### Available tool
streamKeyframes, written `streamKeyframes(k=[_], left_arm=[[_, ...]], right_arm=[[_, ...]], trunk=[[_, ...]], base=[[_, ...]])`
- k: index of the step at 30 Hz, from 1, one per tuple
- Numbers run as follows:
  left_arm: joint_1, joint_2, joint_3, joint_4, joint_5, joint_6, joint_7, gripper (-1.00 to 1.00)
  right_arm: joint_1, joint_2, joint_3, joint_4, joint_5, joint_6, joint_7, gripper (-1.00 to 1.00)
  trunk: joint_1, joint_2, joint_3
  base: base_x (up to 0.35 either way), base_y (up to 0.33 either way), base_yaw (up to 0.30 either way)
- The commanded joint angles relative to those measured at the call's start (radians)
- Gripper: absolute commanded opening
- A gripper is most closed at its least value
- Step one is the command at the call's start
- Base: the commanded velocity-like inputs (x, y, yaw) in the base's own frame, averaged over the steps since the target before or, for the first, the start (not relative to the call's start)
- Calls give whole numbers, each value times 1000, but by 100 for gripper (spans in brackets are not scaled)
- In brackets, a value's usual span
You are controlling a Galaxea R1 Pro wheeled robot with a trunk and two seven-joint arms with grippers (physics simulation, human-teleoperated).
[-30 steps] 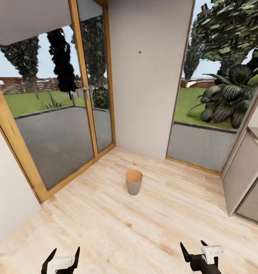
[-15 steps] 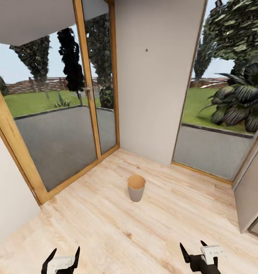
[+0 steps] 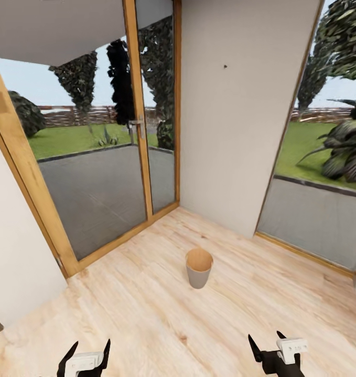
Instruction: Put the three can of soda from the living room inside the tash can in the kitchen.
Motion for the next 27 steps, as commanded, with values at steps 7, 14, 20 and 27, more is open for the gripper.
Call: streamKeyframes(k=[7, 14, 20, 27], left_arm=[[0, 0, 0, 0, 0, 0, 0, 100], [0, 1, 1, 0, 0, 0, 0, 100], [0, 1, 1, 1, 0, 1, 0, 100], [-1, 0, 1, 2, -3, 3, 0, 100]], right_arm=[[0, 0, 0, 0, 0, 0, 0, 100], [0, 0, 0, 0, 0, 0, -1, 100], [0, 0, -1, 0, 0, 0, -1, 100], [0, 0, -1, 0, 0, 0, -1, 100]], trunk=[[0, 0, 0], [0, 0, 0], [0, 0, 0], [0, 0, 0]], base=[[190, -144, 241], [182, -31, 215], [181, 16, 183], [233, 2, 82]])
